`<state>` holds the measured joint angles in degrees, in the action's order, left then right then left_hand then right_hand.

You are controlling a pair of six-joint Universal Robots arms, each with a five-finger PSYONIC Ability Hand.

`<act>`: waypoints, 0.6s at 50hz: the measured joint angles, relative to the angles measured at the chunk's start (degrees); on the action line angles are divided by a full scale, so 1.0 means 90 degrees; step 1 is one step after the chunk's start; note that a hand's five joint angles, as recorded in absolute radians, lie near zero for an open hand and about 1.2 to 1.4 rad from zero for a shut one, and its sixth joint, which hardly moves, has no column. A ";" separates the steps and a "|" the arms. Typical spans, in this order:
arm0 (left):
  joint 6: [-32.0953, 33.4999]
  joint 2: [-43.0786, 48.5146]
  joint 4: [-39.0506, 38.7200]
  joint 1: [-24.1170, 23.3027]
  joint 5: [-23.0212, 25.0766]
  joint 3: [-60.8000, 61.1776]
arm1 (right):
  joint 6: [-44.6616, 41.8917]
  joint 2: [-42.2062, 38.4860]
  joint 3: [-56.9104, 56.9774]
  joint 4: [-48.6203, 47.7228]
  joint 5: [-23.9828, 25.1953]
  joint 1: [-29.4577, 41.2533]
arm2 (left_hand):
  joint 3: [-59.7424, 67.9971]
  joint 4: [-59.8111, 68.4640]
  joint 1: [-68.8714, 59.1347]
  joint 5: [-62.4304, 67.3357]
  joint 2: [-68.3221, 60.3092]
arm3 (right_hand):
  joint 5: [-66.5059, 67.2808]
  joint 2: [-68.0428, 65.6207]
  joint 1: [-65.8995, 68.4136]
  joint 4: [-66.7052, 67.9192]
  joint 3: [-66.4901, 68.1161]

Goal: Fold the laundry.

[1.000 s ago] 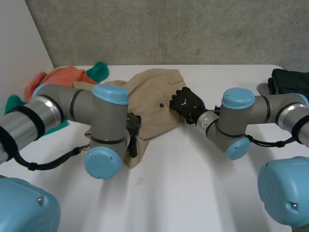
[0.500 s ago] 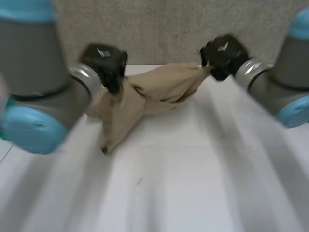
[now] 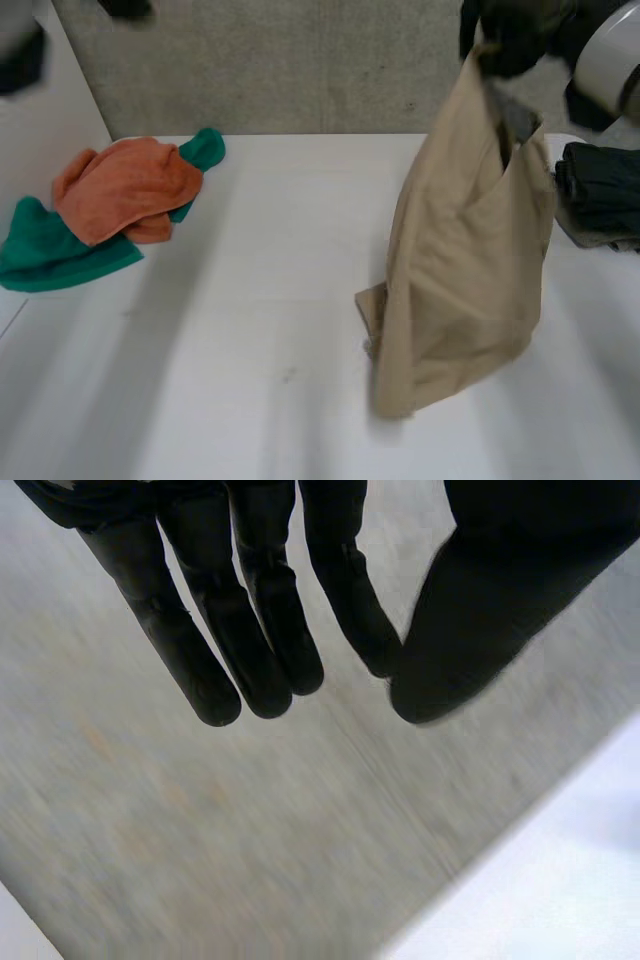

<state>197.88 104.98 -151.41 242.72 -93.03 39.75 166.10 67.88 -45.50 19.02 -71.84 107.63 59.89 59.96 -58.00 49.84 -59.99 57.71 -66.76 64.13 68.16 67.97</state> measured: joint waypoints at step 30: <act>-0.4496 0.1900 0.0345 -0.0881 0.1770 0.2748 | -0.1004 0.0344 -0.1422 -0.0990 -0.1365 0.1122 | -0.5339 -0.5416 0.5226 -0.5224 0.5382 | 0.0001 -0.0001 0.0000 0.0030 0.0013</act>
<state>157.41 122.08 -148.31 234.79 -77.11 64.48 157.06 70.97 -58.31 10.11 -84.12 117.73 11.84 11.22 -10.96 2.82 -11.55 57.72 -66.77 64.13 68.42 68.09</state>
